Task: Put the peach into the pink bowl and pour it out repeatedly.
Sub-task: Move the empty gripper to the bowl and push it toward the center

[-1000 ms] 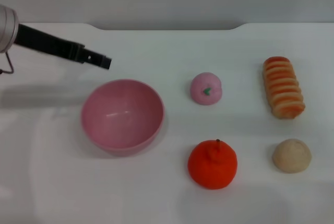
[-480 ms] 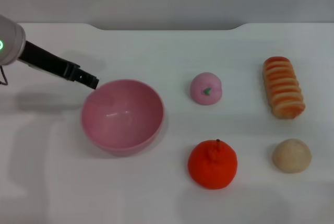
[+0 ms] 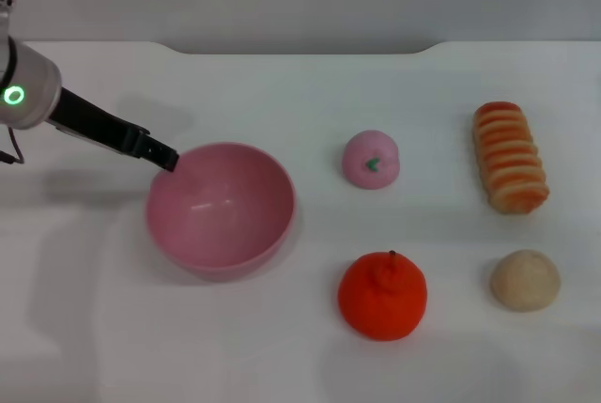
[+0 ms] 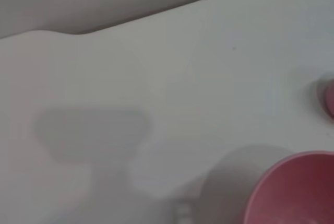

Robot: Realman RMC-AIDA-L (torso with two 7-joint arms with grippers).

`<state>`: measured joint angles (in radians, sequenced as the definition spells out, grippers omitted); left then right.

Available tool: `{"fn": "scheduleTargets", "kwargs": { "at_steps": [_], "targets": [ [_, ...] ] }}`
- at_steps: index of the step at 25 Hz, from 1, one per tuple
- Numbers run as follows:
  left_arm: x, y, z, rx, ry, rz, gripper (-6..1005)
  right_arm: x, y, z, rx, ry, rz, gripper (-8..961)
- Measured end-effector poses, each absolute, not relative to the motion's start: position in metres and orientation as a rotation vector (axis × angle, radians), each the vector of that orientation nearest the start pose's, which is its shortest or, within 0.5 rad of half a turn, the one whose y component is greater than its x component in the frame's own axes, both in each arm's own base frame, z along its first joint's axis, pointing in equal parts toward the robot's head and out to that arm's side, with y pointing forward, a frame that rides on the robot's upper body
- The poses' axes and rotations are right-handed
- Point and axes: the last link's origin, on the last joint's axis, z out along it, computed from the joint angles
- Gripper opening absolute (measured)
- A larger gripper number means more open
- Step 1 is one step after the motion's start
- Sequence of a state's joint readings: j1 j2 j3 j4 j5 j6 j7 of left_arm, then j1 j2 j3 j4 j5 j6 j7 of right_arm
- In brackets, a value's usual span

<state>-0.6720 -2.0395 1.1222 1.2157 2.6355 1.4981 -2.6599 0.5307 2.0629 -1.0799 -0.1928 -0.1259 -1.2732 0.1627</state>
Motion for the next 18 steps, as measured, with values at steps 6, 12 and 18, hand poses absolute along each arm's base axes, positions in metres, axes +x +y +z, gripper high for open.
{"fn": "scheduleTargets", "kwargs": {
  "at_steps": [6, 12, 18],
  "targets": [
    [-0.206, 0.387, 0.035, -2.353, -1.248, 0.308, 748, 0.306, 0.376, 0.077, -1.313, 0.289, 0.803, 535],
    [-0.209, 0.388, 0.025, -2.362, -1.266, 0.331, 743, 0.304, 0.377, 0.077, -1.317, 0.286, 0.806, 534],
    [-0.212, 0.392, 0.023, -2.347, -1.265, 0.319, 738, 0.304, 0.377, 0.077, -1.321, 0.283, 0.806, 535]
  ]
}}
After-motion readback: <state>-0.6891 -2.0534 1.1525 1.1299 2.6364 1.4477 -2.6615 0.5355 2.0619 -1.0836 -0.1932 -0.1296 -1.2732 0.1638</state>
